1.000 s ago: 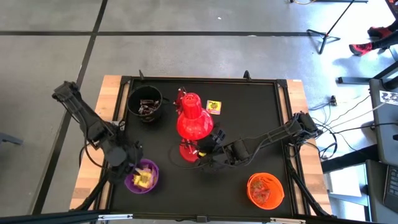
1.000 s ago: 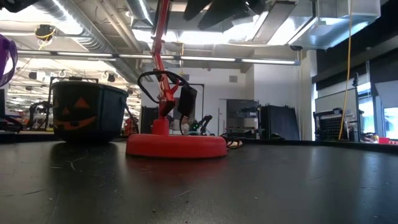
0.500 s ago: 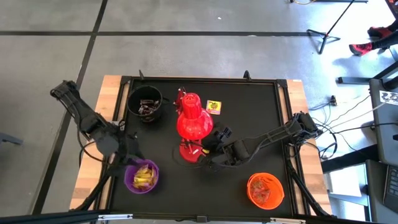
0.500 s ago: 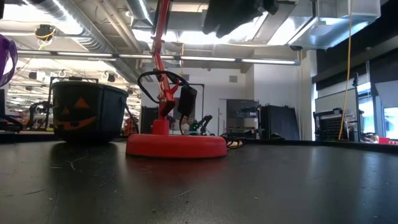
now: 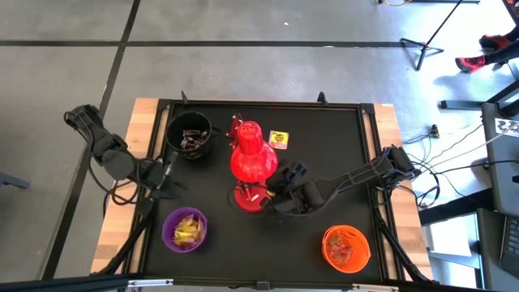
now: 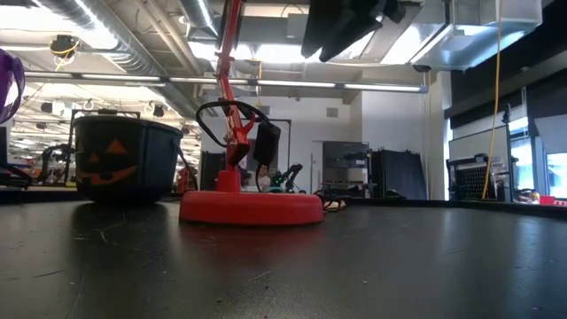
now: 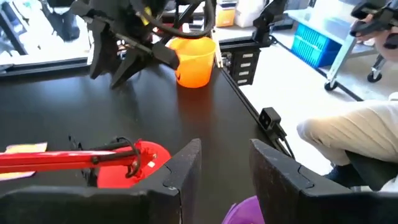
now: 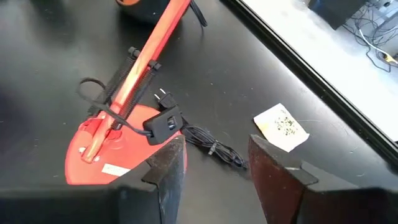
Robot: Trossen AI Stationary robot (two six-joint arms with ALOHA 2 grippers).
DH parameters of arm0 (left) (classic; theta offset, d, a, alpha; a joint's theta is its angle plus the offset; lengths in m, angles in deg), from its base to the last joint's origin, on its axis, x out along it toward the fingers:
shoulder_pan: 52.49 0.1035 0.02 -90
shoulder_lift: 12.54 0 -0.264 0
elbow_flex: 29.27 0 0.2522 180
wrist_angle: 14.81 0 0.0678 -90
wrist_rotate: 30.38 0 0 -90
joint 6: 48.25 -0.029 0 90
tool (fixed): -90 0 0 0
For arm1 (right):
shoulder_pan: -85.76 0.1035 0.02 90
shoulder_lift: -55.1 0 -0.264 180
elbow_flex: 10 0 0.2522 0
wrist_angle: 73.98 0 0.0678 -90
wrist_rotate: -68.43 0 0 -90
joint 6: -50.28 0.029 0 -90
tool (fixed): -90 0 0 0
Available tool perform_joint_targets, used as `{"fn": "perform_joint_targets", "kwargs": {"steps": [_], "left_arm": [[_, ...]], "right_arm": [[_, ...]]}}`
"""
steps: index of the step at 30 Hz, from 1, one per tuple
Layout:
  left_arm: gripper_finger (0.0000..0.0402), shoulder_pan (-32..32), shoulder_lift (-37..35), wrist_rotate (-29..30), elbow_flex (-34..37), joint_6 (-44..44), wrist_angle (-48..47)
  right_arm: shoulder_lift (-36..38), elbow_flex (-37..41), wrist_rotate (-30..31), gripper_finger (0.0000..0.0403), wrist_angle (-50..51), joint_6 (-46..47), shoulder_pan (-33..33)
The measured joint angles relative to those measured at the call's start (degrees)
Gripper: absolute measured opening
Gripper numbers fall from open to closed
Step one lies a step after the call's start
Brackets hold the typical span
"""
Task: Organize candy in baskets
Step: Put the yellow candy into the violet bucket
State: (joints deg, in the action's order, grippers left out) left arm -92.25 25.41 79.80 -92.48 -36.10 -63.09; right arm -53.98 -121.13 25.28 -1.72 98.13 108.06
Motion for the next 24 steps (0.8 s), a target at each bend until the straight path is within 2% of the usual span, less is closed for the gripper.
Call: {"fn": "perform_joint_targets", "kwargs": {"steps": [4, 10, 24], "left_arm": [[0.0125, 1.0, -1.7, -1.4, 5.0, -0.6, 5.0], [0.0125, 2.9, -3.5, -4.2, 10.6, -0.4, 12.3], [0.0125, 6.9, -4.1, -6.2, 10.9, -1.3, 14.1]], "right_arm": [[0.0, 1.9, -1.1, 0.0172, -0.5, 0.2, -1.0], [-0.1, 5.7, -6.1, 0.0172, -3.8, -0.3, -3.0], [0.2, 6.4, -9.1, 0.0172, -9.7, -7.3, -5.6]]}}
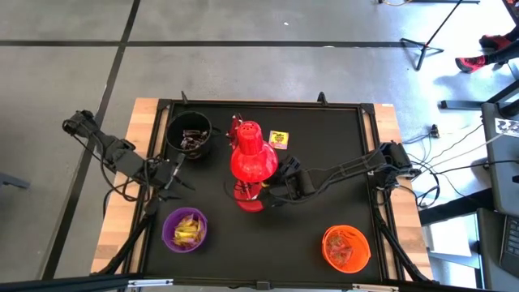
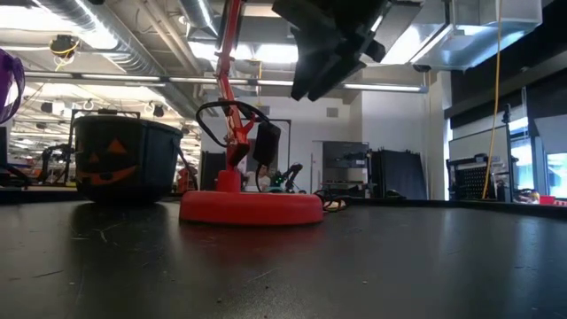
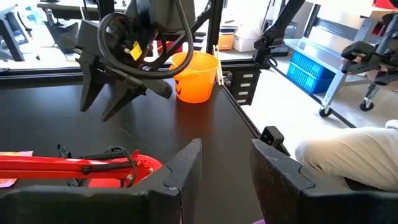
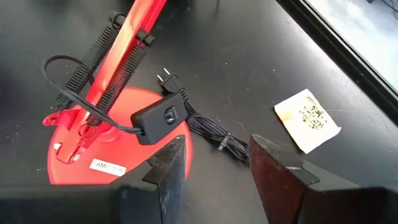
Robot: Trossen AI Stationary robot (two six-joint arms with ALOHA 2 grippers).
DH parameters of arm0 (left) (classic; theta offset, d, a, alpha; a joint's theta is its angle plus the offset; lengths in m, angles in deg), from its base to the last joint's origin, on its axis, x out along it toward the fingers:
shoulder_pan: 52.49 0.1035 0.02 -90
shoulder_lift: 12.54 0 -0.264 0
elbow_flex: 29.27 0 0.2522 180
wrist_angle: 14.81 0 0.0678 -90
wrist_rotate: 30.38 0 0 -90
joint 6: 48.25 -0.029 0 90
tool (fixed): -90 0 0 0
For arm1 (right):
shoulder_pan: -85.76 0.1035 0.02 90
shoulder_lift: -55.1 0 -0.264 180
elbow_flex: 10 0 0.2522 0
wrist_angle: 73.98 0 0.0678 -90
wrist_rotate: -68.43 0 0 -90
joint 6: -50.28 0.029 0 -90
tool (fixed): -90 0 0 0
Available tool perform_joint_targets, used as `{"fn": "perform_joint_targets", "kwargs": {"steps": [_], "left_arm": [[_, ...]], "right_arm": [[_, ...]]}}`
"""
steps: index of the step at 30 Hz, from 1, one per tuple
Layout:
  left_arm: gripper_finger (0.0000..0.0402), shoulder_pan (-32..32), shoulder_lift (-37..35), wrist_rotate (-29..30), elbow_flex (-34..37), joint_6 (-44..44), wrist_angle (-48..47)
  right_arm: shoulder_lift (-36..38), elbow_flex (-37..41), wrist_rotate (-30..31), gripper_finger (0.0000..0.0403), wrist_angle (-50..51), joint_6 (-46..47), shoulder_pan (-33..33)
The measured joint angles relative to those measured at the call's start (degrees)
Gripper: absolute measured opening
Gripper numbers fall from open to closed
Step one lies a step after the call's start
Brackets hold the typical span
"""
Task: Organize candy in baskets
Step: Put the yellow candy into the violet bucket
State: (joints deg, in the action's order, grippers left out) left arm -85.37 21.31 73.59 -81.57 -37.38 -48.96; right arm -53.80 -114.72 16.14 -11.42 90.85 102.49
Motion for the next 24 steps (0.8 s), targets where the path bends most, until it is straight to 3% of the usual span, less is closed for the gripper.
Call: {"fn": "perform_joint_targets", "kwargs": {"steps": [5, 12, 24], "left_arm": [[0.0125, 0.0, 0.0, 0.0, 0.0, 0.0, 0.0], [0.0125, 0.0, 0.0, 0.0, 0.0, 0.0, 0.0], [0.0125, 0.0, 0.0, 0.1, 0.0, 0.5, -0.1]], "right_arm": [[0.0, 0.0, -2.6, 0.0172, -1.8, -1.5, 0.0], [0.0, 0.0, -9.6, 0.0172, -12.2, -9.8, 0.1], [0.1, 4.2, -10.6, 0.0172, -19.2, -11.1, -0.4]]}}
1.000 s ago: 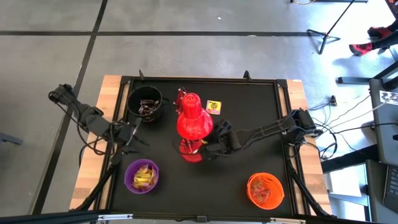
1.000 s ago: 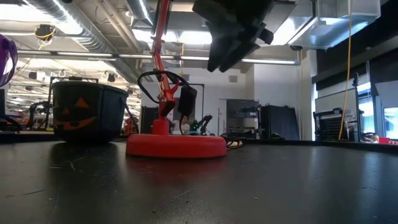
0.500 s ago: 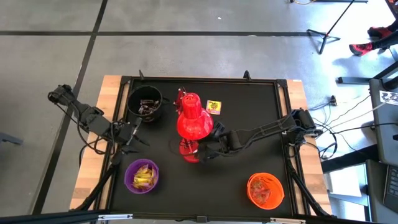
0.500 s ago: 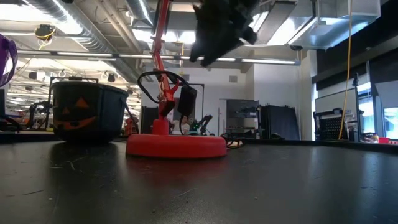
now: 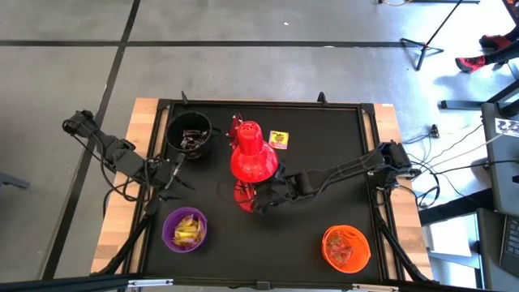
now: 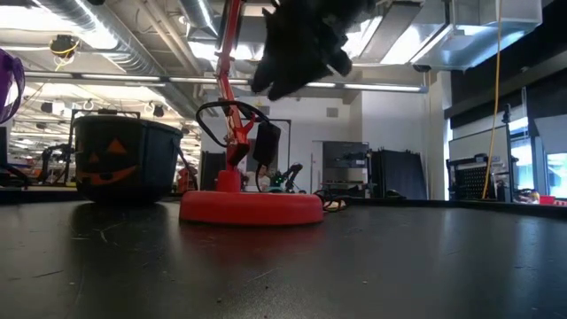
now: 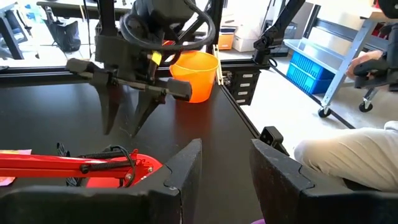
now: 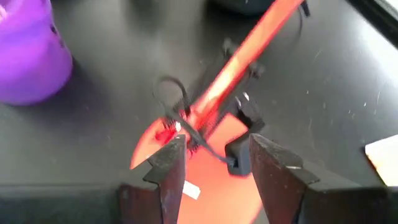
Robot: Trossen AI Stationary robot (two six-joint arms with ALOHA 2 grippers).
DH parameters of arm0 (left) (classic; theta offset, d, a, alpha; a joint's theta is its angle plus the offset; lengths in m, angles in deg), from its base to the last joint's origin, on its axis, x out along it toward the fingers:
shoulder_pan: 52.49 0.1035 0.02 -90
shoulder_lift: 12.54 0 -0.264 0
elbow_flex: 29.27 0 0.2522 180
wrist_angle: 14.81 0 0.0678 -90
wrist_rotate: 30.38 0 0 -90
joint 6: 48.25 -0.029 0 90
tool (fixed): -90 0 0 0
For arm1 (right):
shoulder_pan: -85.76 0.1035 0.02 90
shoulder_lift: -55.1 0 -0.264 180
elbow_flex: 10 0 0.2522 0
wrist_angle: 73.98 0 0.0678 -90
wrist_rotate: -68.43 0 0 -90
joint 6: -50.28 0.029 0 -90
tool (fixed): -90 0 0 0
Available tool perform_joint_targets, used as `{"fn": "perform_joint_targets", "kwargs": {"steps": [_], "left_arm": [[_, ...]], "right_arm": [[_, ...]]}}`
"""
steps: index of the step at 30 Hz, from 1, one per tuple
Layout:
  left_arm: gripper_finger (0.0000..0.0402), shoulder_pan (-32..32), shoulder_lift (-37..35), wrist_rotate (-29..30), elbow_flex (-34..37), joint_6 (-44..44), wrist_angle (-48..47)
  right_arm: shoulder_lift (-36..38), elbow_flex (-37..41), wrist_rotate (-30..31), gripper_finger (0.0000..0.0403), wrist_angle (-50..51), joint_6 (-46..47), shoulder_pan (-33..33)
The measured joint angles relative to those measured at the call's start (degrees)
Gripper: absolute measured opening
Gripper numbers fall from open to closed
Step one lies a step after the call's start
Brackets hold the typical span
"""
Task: Organize candy in baskets
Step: Put the yellow candy into the violet bucket
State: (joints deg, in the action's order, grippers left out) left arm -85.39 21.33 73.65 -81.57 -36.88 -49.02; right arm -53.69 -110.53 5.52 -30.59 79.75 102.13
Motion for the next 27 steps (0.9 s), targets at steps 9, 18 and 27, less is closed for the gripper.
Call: {"fn": "perform_joint_targets", "kwargs": {"steps": [9, 18, 27], "left_arm": [[0.0125, 0.0, 0.0, 0.4, 0.0, 0.2, 0.0], [0.0125, 0.0, 0.0, 0.5, 0.0, 0.5, 0.0], [0.0125, 0.0, 0.0, 0.5, 0.0, 1.8, 0.6]], "right_arm": [[0.0, 2.2, -1.1, 0.0172, -0.4, 1.2, -1.2], [0.0, 2.2, -1.3, 0.0172, -3.4, -2.5, -1.2], [2.7, 9.3, -7.2, 0.0172, -14.0, -4.0, -4.5]]}}
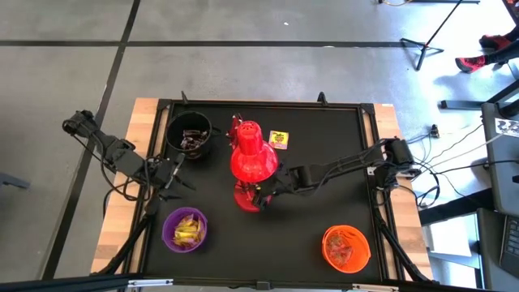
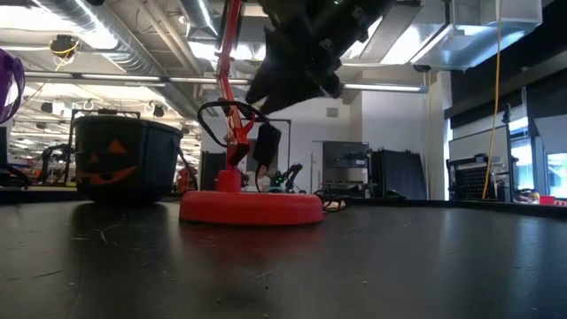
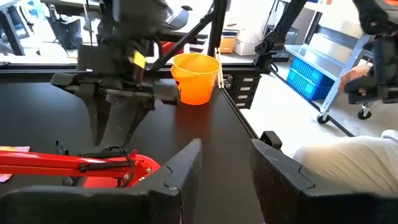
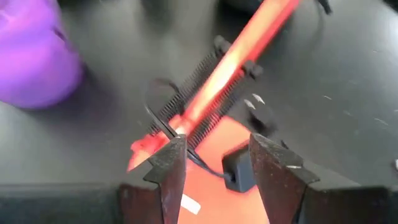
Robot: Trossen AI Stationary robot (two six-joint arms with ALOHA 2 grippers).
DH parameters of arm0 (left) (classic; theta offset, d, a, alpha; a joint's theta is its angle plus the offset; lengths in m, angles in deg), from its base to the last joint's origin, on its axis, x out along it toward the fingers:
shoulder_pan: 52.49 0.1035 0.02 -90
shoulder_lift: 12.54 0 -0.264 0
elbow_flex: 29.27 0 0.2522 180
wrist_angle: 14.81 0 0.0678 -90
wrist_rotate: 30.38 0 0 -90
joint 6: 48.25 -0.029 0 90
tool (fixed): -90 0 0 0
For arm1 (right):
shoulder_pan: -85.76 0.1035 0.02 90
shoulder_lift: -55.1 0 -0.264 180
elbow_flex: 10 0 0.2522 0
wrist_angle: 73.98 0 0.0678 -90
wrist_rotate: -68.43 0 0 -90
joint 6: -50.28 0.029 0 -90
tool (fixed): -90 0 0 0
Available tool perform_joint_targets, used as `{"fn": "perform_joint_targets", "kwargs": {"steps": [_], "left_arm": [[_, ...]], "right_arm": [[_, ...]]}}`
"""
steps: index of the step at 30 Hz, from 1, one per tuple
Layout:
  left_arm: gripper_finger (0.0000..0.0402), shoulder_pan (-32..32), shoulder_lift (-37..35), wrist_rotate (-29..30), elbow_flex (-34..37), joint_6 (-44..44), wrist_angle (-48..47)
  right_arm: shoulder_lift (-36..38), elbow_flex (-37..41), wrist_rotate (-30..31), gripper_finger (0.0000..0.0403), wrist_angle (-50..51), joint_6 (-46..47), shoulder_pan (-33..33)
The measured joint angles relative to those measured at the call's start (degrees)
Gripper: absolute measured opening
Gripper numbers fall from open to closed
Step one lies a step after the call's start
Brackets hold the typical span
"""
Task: Organize candy in baskets
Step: Put the yellow candy into the violet bucket
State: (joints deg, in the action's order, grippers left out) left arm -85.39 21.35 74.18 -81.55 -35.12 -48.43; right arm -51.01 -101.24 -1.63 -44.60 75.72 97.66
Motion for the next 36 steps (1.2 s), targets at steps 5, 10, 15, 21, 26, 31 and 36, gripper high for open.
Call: {"fn": "perform_joint_targets", "kwargs": {"steps": [5, 10, 15, 21, 26, 31, 36], "left_arm": [[0.0125, 0.0, 0.1, 0.0, 0.0, 0.2, 0.0], [0.0125, 0.0, 0.2, 1.2, 0.0, 0.0, 0.0], [0.0125, 0.0, 0.3, 1.9, 0.0, -1.0, 0.2], [0.0125, 0.0, 0.6, 2.9, 0.0, -1.3, 0.3], [0.0125, 0.0, 0.6, 3.1, 0.0, -1.7, 0.2], [0.0125, 0.0, 0.6, 3.3, 0.0, -1.8, 0.2], [0.0125, 0.0, 1.2, 3.4, 0.0, -1.8, -0.1]], "right_arm": [[7.5, 12.1, -3.0, 0.0172, -12.2, 1.6, -2.0], [14.3, 20.1, 2.2, 0.0172, -12.9, 4.7, -4.2], [15.5, 21.5, 14.0, 0.0172, -8.1, 4.7, -6.9], [15.2, 21.4, 14.9, 0.0172, -8.1, 4.4, -11.0], [14.9, 21.4, 2.6, 0.0172, -3.6, 11.9, -19.6], [12.0, 21.4, -4.7, 0.0174, -3.8, 11.3, -26.4], [7.9, 21.2, -6.2, 0.0174, -5.2, 8.8, -29.4]]}}
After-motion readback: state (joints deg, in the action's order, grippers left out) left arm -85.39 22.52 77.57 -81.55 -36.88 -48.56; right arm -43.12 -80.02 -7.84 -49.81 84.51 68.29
